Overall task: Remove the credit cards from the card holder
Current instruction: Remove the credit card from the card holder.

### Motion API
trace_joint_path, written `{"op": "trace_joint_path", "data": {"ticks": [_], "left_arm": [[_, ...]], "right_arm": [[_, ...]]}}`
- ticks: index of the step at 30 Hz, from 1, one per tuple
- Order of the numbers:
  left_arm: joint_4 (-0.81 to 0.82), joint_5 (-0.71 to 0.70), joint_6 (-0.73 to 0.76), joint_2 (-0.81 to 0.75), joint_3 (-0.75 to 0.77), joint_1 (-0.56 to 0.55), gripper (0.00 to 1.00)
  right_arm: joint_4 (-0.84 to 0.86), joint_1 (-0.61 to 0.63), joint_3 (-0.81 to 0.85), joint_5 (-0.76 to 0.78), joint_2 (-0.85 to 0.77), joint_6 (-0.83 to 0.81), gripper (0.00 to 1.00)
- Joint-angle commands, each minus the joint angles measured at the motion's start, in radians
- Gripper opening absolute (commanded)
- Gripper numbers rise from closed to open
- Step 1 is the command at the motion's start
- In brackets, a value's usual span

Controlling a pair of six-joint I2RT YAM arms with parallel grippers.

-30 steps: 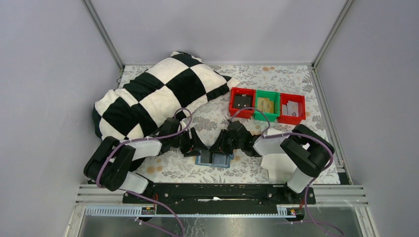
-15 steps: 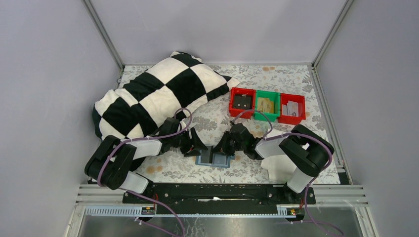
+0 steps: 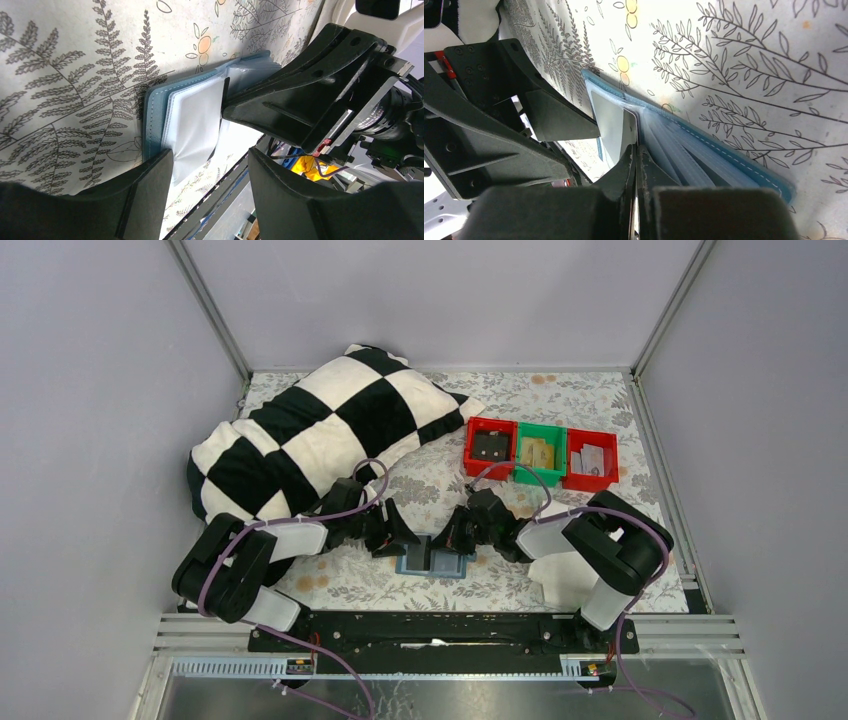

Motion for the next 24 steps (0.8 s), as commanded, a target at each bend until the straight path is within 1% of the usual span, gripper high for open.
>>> {"op": "trace_joint_path", "data": {"ticks": [1, 6, 16, 20, 24], "left_arm": [[-0.028, -0.094, 0.038, 0.053, -0.021, -0.018, 0.63], [-0.044, -0.102, 0.042, 0.044, -0.021, -0.017, 0.63], [-0.053, -0.108, 0.047, 0.046, -0.02, -0.015, 0.62], [-0.057, -0.107, 0.048, 0.044, -0.016, -0.015, 0.62], [-0.069, -0.107, 0.049, 0.026, -0.012, -0.015, 0.62]], "right_arm": [[0.074, 0.027, 0.005, -0.058, -0.024, 0.011, 0.0], [-0.035, 0.018, -0.005, -0.019, -0.092, -0.04, 0.0], [-0.239, -0.033, -0.032, -0.024, -0.239, -0.128, 0.0], [-0.276, -0.044, -0.047, -0.024, -0.282, -0.146, 0.0], [-0.313, -0.066, -0.062, -0.018, -0.356, -0.16, 0.0]]}}
